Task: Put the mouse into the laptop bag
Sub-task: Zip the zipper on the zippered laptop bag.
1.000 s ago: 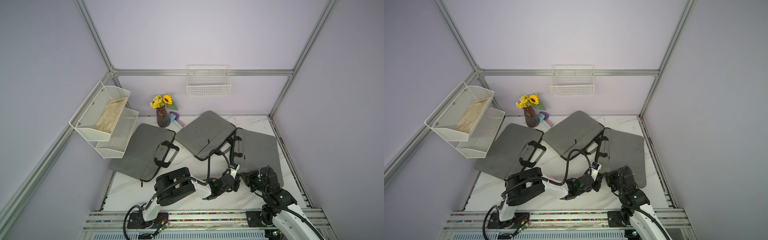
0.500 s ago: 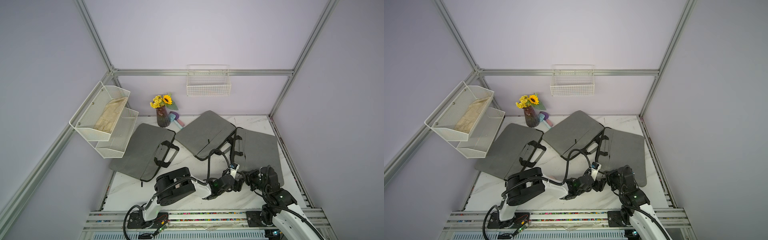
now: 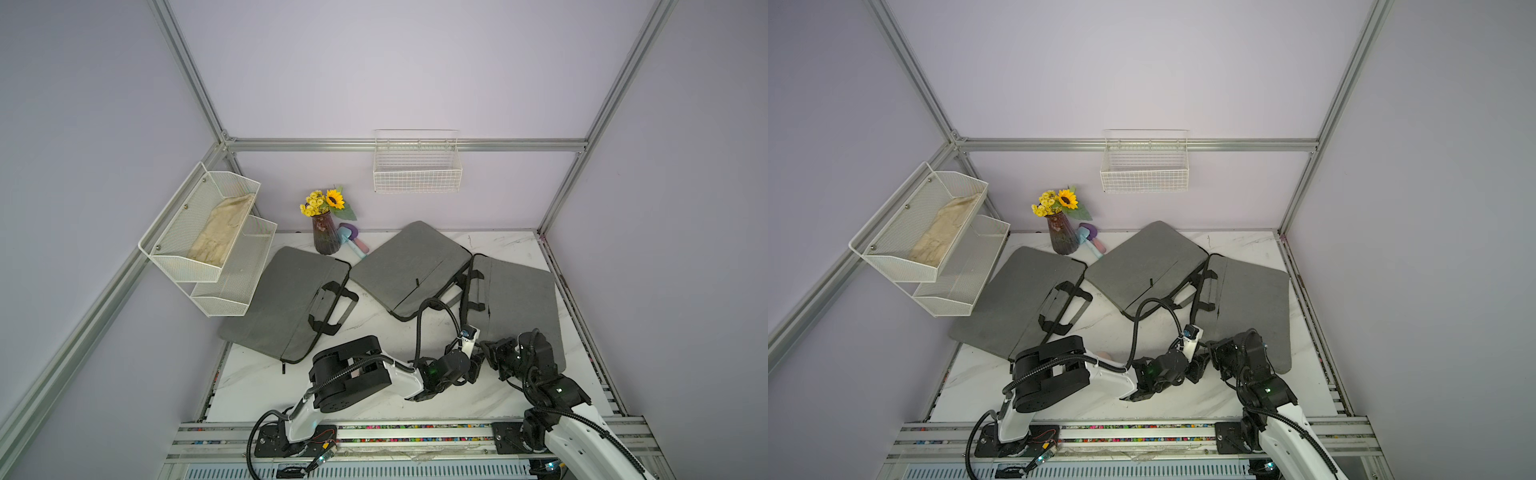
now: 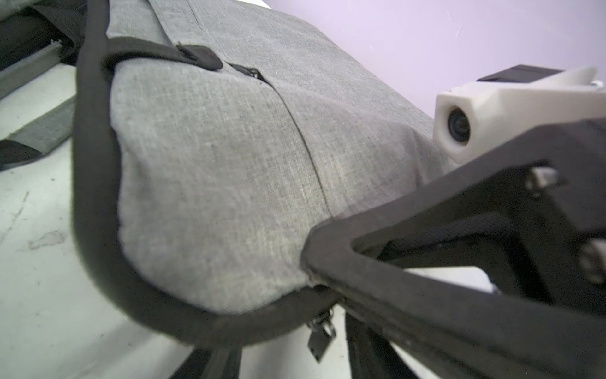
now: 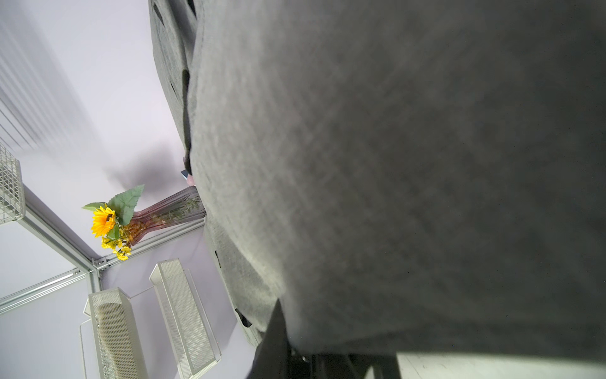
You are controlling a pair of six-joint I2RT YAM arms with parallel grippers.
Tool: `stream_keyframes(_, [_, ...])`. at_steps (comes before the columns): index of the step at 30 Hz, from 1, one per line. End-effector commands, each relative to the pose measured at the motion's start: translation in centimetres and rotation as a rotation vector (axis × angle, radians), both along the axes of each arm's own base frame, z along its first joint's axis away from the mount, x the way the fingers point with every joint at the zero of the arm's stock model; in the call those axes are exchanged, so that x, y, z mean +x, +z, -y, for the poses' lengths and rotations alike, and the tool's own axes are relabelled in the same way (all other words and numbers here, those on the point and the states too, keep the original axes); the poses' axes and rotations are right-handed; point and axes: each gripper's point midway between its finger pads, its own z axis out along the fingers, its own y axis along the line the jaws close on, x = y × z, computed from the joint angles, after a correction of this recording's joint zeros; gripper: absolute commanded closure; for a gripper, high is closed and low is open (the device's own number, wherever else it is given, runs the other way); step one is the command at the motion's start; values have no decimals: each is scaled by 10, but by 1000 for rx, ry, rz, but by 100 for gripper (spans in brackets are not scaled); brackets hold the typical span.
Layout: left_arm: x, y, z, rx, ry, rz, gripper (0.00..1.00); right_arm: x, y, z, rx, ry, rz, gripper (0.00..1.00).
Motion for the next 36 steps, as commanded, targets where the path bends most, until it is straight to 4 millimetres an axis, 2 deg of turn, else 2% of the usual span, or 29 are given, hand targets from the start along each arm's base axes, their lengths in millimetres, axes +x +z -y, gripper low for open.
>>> stream_keyframes(1, [16, 39, 20, -87, 52, 68, 58, 8, 29, -11, 95, 13, 84, 100])
stream_keyframes(6, [24, 36, 19, -61, 91, 63, 70, 6, 26, -13, 101, 24, 80, 100])
stream_keyframes(16, [19, 38, 11, -66, 83, 60, 100, 5, 20, -8, 76, 5, 65, 100])
stream_keyframes(21, [16, 34, 1, -60, 80, 47, 100, 2, 16, 6, 15, -50, 45, 100])
stream_keyframes(28, [5, 32, -22, -45, 75, 19, 100, -2, 8, 22, -48, -112, 25, 100])
stream_keyframes(29, [4, 32, -26, -43, 80, 14, 100, -6, 3, 26, -69, -126, -5, 100])
stream_keyframes(36, [1, 20, -42, 27, 95, -11, 100, -13, 4, 43, -151, -171, -16, 100])
